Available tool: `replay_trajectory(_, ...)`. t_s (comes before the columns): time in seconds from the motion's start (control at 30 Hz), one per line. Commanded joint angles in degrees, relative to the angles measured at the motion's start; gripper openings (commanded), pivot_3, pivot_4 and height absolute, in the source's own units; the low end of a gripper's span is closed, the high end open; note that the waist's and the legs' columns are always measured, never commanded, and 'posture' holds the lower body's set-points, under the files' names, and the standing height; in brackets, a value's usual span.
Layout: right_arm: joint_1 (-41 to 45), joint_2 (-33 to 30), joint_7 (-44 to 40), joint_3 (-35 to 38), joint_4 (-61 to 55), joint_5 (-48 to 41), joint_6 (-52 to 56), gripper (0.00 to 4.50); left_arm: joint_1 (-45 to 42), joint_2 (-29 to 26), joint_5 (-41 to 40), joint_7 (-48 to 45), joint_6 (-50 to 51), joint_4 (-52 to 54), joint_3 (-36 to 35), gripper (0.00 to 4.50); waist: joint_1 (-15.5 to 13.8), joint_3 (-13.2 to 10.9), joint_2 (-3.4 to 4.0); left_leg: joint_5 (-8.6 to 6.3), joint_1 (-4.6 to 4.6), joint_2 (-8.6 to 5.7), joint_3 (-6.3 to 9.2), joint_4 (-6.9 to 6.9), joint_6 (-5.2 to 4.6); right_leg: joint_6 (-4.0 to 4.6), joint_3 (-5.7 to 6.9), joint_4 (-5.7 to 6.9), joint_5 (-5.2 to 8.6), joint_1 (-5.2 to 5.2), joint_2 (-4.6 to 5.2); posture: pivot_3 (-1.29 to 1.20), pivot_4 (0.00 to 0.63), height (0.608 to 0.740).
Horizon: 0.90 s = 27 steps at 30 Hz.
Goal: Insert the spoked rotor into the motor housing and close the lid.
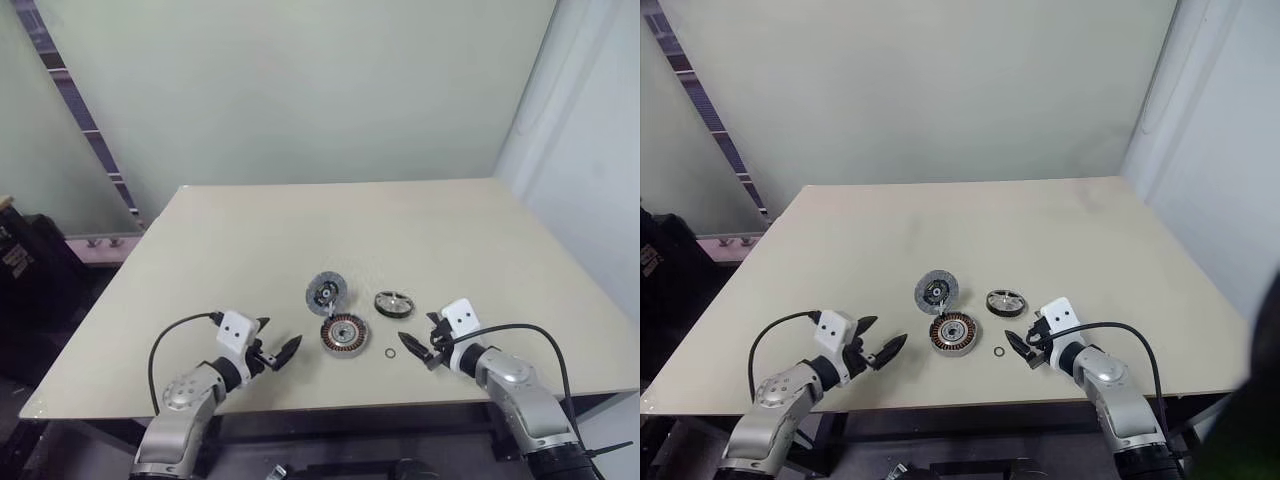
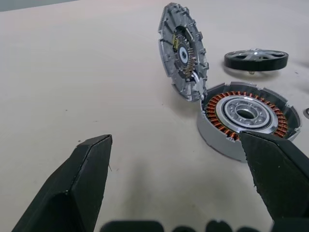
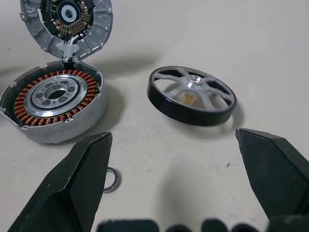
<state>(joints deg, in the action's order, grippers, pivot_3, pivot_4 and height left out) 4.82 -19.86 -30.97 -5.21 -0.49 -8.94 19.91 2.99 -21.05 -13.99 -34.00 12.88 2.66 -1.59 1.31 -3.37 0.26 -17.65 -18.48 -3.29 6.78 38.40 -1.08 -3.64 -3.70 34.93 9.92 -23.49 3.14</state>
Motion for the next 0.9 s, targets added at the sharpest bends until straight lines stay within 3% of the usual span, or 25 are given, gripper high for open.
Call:
replay_trajectory(0.03,1.3,-0.65,-0.18,0.81,-2.74,-0.2,-0.22,4.47,-1.32,-0.06,-0.27,0.22,-0.41,2.4,-0.15,4.5,0.0,0.0,0.0,0.0,0.0,0.0,0.0,0.0,0.0,0.0,0.0,0.0,0.0,0.0,0.0,0.0,0.0,0.74)
replay_trajectory(0.5,1.8,0.11,-0.54,0.13,-3.18,-0.75,0.26,4.47,0.71,-0.14,-0.91,0.79,0.51,5.32,-0.37,4.5,0.0,0.0,0.0,0.0,0.0,0.0,0.0,0.0,0.0,0.0,0.0,0.0,0.0,0.0,0.0,0.0,0.0,0.74)
replay_trajectory(0.9,-2.08,-3.17,-2.47,-2.27,-12.68,-1.09,9.25,4.47,-0.58,-1.1,-1.06,-2.51,2.43,4.4,1.36,4.5,0.01,0.0,0.0,0.0,-0.01,0.01,0.0,0.0,0.0,0.0,0.0,0.0,0.0,-0.01,0.0,0.0,0.0,0.74)
